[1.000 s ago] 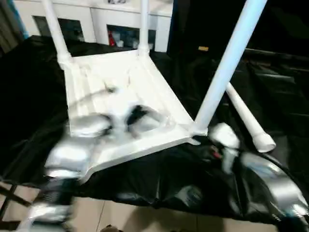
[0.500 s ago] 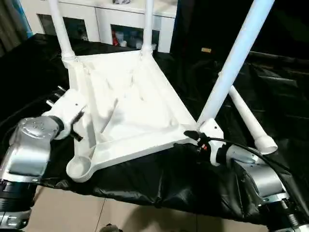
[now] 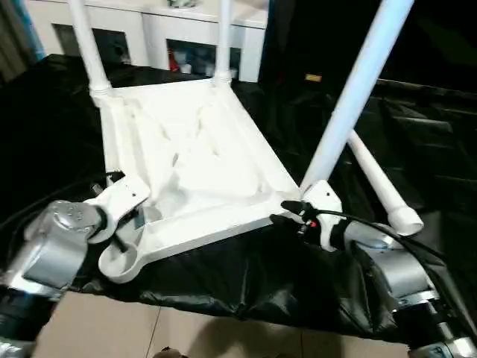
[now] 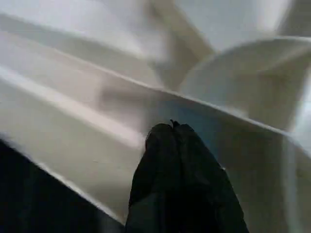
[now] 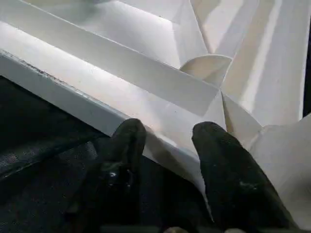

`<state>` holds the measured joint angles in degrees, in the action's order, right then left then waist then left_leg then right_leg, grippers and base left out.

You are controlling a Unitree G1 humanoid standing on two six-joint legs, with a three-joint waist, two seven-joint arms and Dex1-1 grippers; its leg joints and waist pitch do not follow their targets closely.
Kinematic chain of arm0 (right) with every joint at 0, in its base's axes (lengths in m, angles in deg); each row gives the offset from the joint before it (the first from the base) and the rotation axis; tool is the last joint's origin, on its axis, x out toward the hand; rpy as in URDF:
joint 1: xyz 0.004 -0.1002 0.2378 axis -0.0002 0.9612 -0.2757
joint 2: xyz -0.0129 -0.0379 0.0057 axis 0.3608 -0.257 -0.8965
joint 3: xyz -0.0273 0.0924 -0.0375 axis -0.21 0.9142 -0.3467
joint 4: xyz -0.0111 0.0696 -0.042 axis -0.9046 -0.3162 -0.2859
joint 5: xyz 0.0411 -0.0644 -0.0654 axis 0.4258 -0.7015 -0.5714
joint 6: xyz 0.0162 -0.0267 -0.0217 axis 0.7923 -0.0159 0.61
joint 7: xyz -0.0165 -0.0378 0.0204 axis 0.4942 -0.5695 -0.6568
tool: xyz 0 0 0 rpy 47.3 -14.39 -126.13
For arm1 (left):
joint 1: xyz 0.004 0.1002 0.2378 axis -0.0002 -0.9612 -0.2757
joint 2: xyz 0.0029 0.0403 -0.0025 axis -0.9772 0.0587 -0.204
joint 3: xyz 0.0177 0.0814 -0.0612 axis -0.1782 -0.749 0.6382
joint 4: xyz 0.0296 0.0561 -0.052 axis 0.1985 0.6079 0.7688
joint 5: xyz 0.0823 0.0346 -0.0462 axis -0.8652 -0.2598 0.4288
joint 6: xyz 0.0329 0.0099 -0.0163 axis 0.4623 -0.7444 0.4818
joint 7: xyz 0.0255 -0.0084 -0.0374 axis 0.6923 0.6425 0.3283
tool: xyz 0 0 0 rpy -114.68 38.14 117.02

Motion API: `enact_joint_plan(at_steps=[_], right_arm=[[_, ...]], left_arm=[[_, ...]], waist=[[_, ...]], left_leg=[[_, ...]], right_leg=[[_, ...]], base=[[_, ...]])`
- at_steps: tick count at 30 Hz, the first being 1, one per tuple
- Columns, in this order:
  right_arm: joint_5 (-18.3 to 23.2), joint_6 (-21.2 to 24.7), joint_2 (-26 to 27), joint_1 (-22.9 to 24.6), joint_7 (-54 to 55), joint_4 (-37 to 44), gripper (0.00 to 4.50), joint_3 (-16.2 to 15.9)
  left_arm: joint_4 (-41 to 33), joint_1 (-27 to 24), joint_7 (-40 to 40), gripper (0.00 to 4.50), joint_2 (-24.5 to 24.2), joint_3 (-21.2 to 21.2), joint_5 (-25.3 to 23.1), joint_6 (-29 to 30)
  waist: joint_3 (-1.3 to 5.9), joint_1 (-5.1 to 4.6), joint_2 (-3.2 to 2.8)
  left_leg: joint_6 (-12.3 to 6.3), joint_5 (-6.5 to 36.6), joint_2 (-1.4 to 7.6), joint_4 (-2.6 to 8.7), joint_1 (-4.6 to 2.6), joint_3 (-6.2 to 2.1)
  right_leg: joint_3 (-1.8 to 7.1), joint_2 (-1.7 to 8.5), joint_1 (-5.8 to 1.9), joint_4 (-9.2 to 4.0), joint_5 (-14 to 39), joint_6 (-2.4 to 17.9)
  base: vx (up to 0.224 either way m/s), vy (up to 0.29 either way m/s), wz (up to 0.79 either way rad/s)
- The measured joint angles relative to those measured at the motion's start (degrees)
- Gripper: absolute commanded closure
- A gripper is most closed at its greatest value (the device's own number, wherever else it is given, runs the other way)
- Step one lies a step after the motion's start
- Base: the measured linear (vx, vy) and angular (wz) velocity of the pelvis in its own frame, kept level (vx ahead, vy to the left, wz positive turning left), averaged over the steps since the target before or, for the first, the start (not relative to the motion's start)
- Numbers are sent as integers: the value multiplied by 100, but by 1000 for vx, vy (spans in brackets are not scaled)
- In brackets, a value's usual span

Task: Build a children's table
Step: Rotate table base

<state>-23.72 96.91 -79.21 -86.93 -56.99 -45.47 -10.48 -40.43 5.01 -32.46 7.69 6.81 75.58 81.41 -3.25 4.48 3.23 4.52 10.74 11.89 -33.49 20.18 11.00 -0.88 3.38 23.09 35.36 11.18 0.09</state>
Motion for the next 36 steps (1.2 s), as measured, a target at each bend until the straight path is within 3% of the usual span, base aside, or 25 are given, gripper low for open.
enact_joint_plan(at_steps=[6,12,21,26,32,36], right_arm=[[28,-45,21,-23,47,-76,340,46],[218,300,-565,56,-420,584,393,160],[132,546,-901,234,-625,749,448,118],[-70,523,-690,168,-426,344,448,-96],[-314,197,-213,-389,74,-614,448,-182],[-480,-130,105,-885,467,-1466,448,-176]], left_arm=[[-386,-98,460,450,-173,-222,169,87],[-405,-37,481,450,-46,-317,203,23],[-391,44,587,450,-53,-465,294,3],[-392,44,631,450,-49,-471,304,-14],[-519,-18,843,450,-70,-468,559,17],[-857,-151,1060,450,-65,-552,753,80]], waist=[[7,-22,10],[7,65,6],[11,51,-28],[12,48,-29],[13,37,-26],[14,-124,-25]], left_leg=[[4,-4,-2,-11,-11,-2],[3,-2,-3,-1,-5,-1],[3,-2,-3,-3,-4,-1],[4,-3,-2,-5,-5,-2],[4,-2,-2,-4,-2,1],[4,-2,-1,-4,-4,3]], right_leg=[[5,1,-7,1,-3,3],[4,0,-6,-2,-5,4],[4,0,-6,-3,-5,3],[4,-1,-5,0,-5,3],[5,-1,-4,-2,-5,4],[5,-1,0,3,-8,8]], base=[[0,0,0],[0,0,0],[0,0,0],[0,0,0],[0,0,0],[0,0,0]])
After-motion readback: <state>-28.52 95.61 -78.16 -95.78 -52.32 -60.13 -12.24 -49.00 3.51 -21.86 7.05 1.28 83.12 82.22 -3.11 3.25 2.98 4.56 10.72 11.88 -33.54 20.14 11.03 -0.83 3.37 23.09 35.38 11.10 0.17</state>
